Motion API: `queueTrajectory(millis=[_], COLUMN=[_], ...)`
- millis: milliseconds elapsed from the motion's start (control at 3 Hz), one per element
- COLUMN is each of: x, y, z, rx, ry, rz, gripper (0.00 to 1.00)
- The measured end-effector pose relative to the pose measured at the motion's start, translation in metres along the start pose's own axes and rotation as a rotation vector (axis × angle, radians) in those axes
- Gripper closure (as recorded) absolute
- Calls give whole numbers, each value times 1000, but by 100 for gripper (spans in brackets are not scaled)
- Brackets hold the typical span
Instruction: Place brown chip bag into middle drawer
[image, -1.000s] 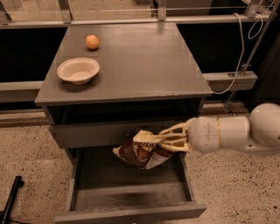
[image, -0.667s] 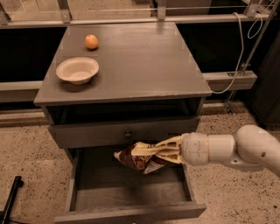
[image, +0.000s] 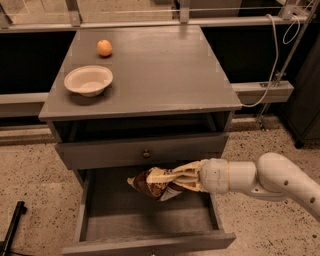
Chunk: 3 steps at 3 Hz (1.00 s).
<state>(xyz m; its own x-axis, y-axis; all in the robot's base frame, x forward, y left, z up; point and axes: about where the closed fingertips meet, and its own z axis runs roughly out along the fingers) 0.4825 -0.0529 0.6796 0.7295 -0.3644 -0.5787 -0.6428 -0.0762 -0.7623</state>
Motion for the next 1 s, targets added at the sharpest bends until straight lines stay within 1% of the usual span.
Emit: queueTrajectory(millis=[333, 667, 1000], x=[11, 57, 89], y=[7, 22, 27], z=[0, 3, 7], rx=[-21, 2, 38], ry=[60, 154, 125], rz=[0, -81, -171], gripper=[100, 100, 100])
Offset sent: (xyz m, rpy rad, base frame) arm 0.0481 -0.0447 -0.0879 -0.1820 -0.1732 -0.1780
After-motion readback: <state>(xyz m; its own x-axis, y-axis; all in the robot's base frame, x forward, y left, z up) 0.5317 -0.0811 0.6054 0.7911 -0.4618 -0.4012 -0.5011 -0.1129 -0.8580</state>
